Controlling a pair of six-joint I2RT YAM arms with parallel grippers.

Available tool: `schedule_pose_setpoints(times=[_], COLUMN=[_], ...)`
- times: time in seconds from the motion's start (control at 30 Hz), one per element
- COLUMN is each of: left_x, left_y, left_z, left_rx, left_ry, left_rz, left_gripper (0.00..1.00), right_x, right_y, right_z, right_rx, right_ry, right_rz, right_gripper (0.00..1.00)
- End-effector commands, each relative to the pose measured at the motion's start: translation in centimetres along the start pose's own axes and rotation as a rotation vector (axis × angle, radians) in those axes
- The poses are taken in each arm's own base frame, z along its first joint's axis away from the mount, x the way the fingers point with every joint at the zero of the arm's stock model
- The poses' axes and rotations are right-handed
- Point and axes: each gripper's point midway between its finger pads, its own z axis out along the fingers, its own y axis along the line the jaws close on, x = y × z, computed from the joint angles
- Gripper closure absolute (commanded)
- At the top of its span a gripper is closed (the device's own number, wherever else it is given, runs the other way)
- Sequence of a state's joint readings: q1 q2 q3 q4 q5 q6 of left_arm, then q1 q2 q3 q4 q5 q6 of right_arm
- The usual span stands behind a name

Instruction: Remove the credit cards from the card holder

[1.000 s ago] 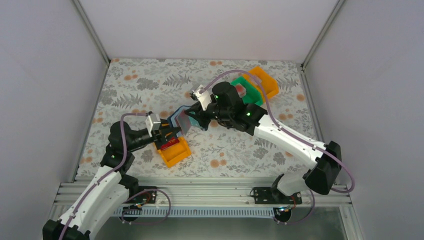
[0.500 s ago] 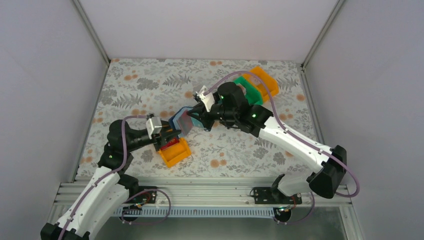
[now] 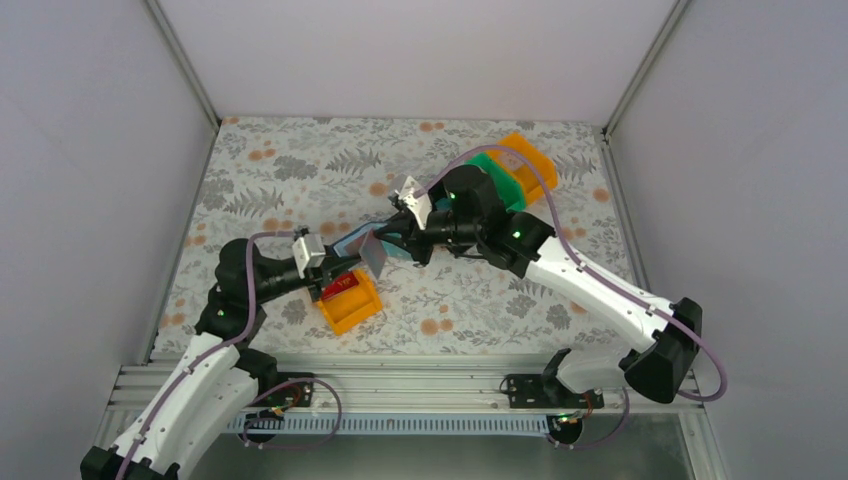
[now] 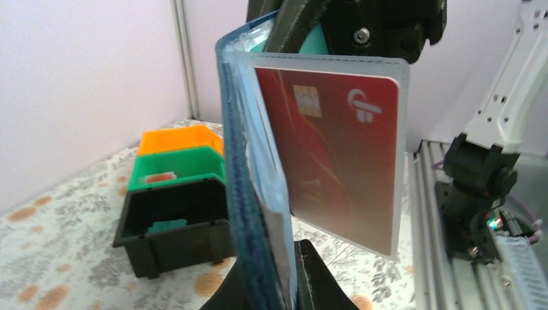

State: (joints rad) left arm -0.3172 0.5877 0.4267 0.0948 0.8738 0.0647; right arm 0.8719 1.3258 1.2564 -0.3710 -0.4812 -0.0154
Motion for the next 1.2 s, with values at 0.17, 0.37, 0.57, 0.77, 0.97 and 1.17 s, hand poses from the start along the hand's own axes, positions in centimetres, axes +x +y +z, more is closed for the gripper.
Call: schedule_pose_setpoints(times=[0.17,0.37,0.57,0.77,0.97,1.17], left_x=[-1.5,0.4,-0.1,0.5,0.3,0.4], left_y=[3.0,9.0,8.7,8.0,7.3,7.3], left_z=[-0.4,-3.2,-3.1,-2.6,-2.1,-2.0], left_rx=[-0.174,-0.585,-0.568,-0.519,-0.469,-0.469], left_ry=[-0.005,0.085,0.075,0.052,0.037,0.039], left_rz=[-0.090,-0.183,-0.197,-0.253,-0.256,-0.254], left_gripper=[0.98,0.98,0.98,0.98,0.98,0.98], right_x=[1.1,2.3,0.4,-1.0,-2.1,-2.6], right_y=[-2.1,-6.1,-4.0,-3.5,-3.9,-4.5], right_z=[-0.6,-1.0,3.0,5.1,6.3,6.3], right_rx=[0.135,0.385,0.345,0.303,0.362,0.403], right_ry=[0.029,0.084,-0.011,-0.039,-0.067,-0.094], right_rz=[0.021,0.105,0.107,0.097,0.114,0.143], right_gripper=[0.45,0.01,0.01,0.01,0.01,0.01])
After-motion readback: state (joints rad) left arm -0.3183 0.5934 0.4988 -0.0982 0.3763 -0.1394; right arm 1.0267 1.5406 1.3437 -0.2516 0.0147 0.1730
